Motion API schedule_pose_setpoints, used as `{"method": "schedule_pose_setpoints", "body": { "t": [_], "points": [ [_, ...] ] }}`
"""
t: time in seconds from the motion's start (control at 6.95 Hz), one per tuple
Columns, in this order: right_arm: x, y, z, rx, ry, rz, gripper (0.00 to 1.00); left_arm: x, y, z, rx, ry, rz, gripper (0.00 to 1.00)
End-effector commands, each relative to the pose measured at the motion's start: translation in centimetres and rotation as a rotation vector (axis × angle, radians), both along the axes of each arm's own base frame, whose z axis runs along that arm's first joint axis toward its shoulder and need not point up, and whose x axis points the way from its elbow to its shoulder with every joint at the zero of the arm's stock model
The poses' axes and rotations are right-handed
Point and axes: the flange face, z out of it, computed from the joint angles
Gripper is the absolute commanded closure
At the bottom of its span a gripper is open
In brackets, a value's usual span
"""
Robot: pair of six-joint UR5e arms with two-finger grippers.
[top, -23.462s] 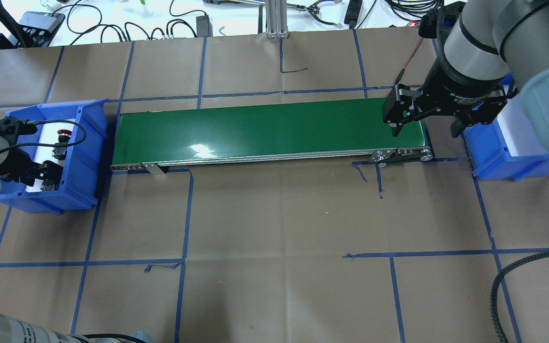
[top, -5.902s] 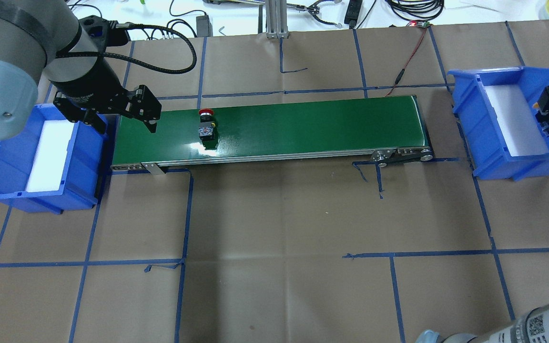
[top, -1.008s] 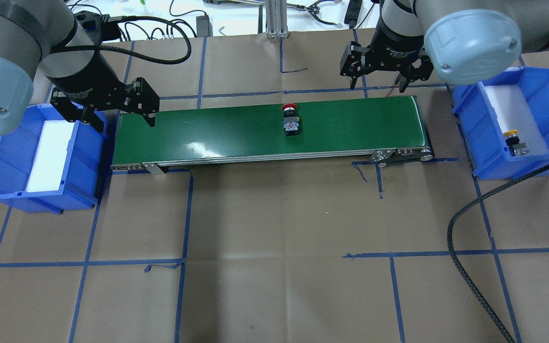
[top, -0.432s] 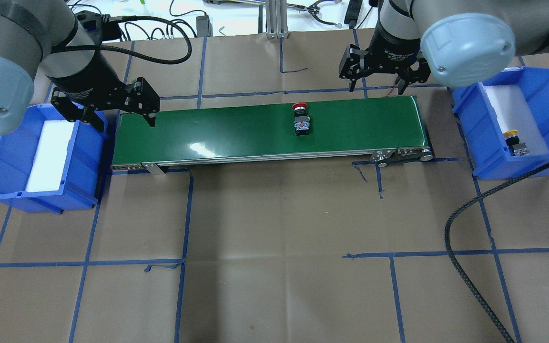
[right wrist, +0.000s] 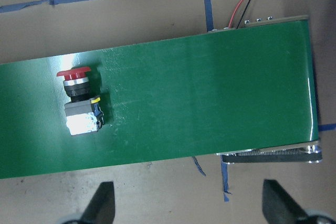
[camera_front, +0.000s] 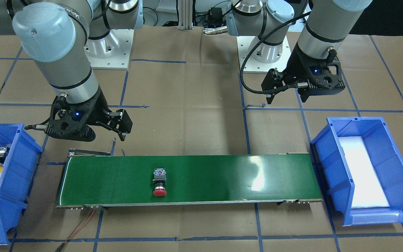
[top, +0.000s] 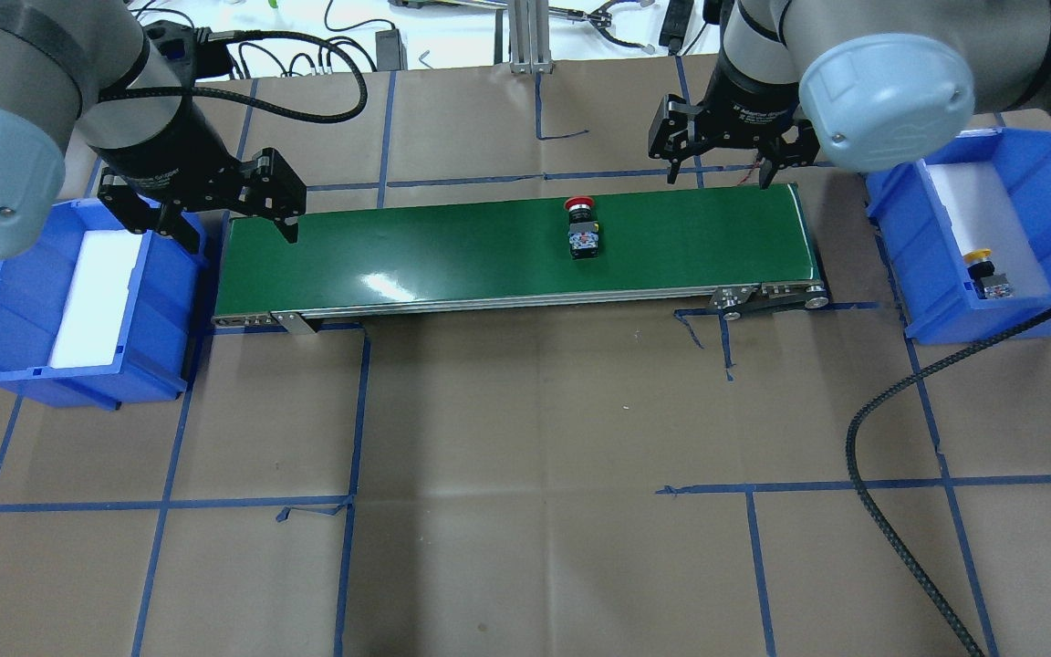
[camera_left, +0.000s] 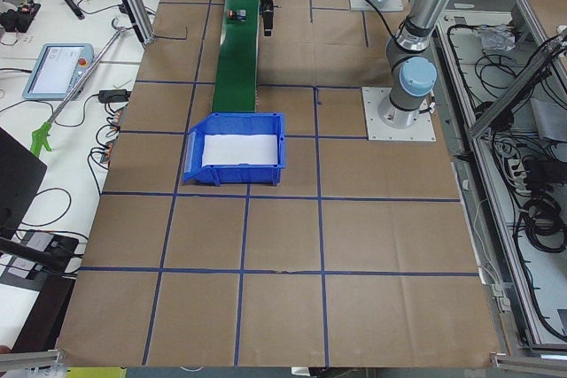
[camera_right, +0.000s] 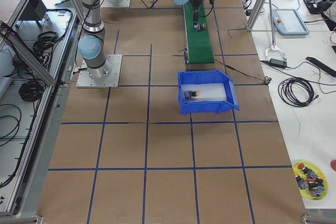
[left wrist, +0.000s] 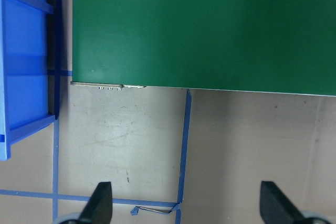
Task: Transport two buttons from left to right
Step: 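Move the right gripper back over the conveyor toward the red button, then lower the right gripper and grasp the red-capped button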
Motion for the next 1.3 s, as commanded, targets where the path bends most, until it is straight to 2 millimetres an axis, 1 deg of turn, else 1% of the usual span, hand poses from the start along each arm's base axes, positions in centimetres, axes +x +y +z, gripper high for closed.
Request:
{"method": "schedule_pose_setpoints", "body": {
  "t": [0.0, 0.14, 0.29, 0.43, 0.58, 0.72, 1.01, 1.15],
  "points": [
    [0.1, -2.0, -3.5, 0.025, 0.003, -0.002, 0.00, 0.0, 0.2, -0.2, 0.002, 0.000, -0.001, 0.00],
    [0.4, -2.8, -5.1, 0.046, -0.001, -0.008, 0.00, 0.0, 0.0, -0.1, 0.001, 0.000, -0.001, 0.00],
    [0.5, -4.3, -7.2, 0.019, -0.004, -0.008, 0.00, 0.0, -0.1, -0.1, -0.001, 0.000, 0.001, 0.00],
    [0.7, -5.7, -8.9, -0.011, -0.007, 0.002, 0.00, 0.0, -0.1, -0.1, -0.001, 0.000, -0.001, 0.00],
    [1.1, -6.9, -9.7, -0.014, -0.007, 0.008, 0.01, 0.0, -0.1, -0.1, -0.001, 0.000, 0.001, 0.00],
    [1.5, -7.4, -10.2, -0.009, -0.009, 0.010, 0.01, 0.0, -0.1, -0.1, -0.001, 0.000, 0.001, 0.00],
    [2.0, -7.5, -12.0, 0.026, -0.061, 0.014, 0.01, 0.0, -0.1, -0.1, 0.001, 0.000, 0.001, 0.00],
    [2.1, -7.4, -12.4, 0.034, -0.060, 0.016, 0.01, 0.0, -0.1, -0.1, -0.001, 0.000, 0.001, 0.00]
  ]
}}
